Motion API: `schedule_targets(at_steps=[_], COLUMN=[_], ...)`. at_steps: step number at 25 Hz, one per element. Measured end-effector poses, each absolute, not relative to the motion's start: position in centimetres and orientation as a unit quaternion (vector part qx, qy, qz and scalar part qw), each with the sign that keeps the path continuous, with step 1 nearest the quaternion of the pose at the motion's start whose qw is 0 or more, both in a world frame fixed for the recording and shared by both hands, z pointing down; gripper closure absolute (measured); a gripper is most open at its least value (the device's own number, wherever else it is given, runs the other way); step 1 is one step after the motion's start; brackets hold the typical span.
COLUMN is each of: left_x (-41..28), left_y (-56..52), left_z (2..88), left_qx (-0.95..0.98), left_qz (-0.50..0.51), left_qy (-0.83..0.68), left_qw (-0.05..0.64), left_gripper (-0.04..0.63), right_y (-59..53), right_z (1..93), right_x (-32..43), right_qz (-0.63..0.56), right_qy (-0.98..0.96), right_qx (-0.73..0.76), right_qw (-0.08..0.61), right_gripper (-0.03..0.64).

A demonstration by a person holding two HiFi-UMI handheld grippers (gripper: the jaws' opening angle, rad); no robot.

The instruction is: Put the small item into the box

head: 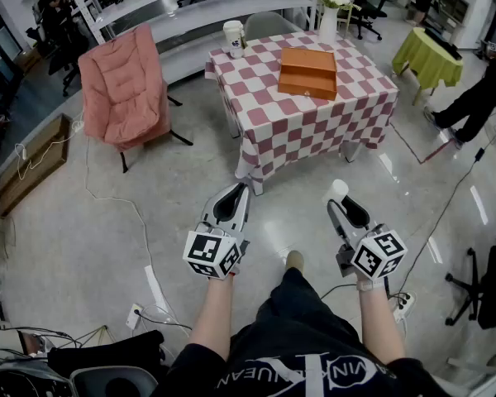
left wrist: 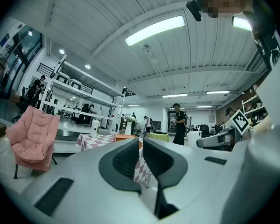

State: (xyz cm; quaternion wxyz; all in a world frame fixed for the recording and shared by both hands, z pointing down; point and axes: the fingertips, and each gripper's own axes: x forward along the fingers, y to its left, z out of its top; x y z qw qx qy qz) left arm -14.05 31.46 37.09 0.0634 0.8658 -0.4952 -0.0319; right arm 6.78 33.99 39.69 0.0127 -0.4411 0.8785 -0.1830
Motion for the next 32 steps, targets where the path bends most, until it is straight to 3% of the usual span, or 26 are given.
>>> schedule_targets(at_steps=[32], left_x=[-9.7], left_y=[12.8], left_z=[39.1], left_qx=[0.847], left_qz=[-0.015], left_qy=[-0.522], left_qw=[0.097], left_gripper=[0.566], right_y=[14.4], right_z=[41.3], right_x=[12.1], right_qz=[-0.183], right_qy=[0.883], right_qx=[-0.432], right_qw=[-0.001], right_gripper=[0.472])
